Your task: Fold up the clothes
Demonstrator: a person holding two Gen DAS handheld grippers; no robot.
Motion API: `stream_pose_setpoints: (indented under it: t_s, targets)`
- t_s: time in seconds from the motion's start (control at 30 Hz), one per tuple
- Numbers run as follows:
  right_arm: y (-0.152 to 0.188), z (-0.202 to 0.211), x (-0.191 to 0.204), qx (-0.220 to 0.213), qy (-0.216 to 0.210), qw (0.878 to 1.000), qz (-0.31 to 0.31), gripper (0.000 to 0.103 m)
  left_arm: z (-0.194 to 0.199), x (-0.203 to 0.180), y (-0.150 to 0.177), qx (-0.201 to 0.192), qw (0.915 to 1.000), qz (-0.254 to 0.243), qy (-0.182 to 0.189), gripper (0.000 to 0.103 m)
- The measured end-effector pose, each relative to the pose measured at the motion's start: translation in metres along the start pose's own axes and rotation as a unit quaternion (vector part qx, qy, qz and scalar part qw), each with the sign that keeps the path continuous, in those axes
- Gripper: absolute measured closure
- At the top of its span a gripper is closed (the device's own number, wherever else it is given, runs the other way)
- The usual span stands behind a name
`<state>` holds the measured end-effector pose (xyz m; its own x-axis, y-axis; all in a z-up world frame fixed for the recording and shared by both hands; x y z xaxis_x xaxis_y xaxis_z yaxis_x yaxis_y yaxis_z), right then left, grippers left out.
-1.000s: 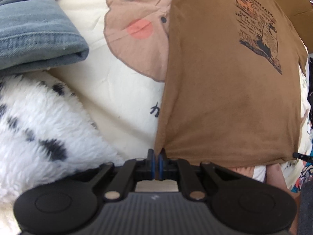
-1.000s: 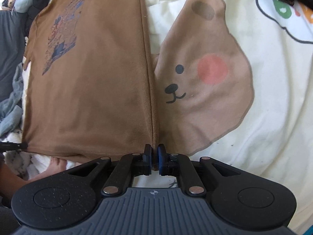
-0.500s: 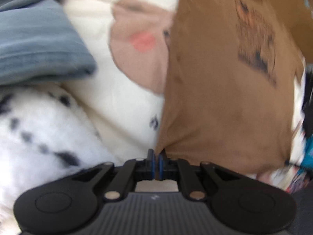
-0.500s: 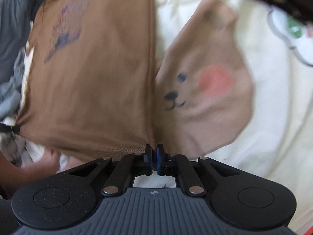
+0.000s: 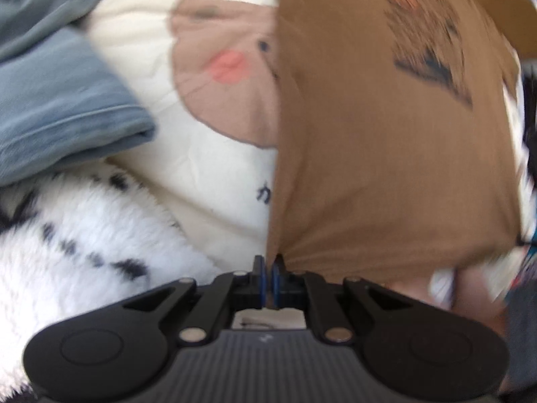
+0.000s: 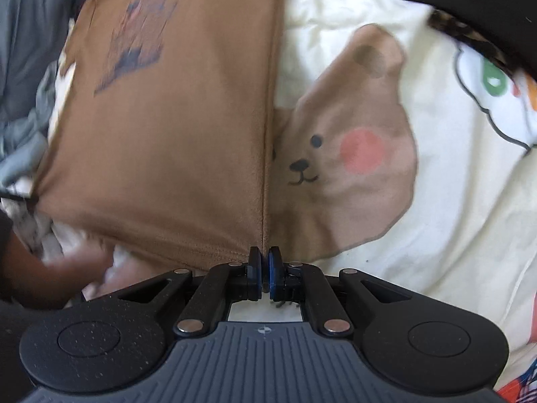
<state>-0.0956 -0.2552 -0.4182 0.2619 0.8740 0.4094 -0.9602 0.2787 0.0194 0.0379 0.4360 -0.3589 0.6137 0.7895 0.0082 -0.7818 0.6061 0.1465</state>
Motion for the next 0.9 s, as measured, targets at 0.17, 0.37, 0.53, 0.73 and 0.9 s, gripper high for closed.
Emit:
stream_pose_setpoints:
  t_s: [0.17,0.37,0.53,0.73,0.9]
  targets:
    - [-0.003,0.0,0.006,-0.002,0.01,1.0,0.006,0.102,-0.001,0.001,0.001,-0.001,0.9999,-0.006,-0.01,0.099]
    - [0.002,-0.005,-0.004,-0.001,0.017,1.0,-0.011,0.102,-0.009,0.012,0.002,0.005,0.9999,0.007,-0.014,0.099]
    - [0.008,-0.019,-0.011,0.003,0.029,0.999,-0.026,0.102,-0.022,0.02,0.0,0.014,0.9995,0.011,-0.028,0.099]
    - [0.01,-0.04,-0.022,0.006,0.051,0.997,-0.052,0.101,-0.041,0.024,-0.002,0.025,0.9979,0.024,-0.055,0.098]
    - [0.012,-0.049,-0.024,0.015,0.073,0.994,-0.074,0.098,-0.039,0.025,-0.004,0.038,0.9968,0.032,-0.063,0.094]
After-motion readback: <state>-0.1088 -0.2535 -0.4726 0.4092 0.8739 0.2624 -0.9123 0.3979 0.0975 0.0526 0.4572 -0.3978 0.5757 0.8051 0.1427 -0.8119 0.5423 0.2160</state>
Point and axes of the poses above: each gripper's, at about its wrist camera, not at the fingertips, and z roughly against the way its jaws point, x to its left, y to its underside, the point moved 10 cm from there along -z, roughly the way its jaws point, and after that the axes turned 6 degrees about -z, right-handed, at the moved point
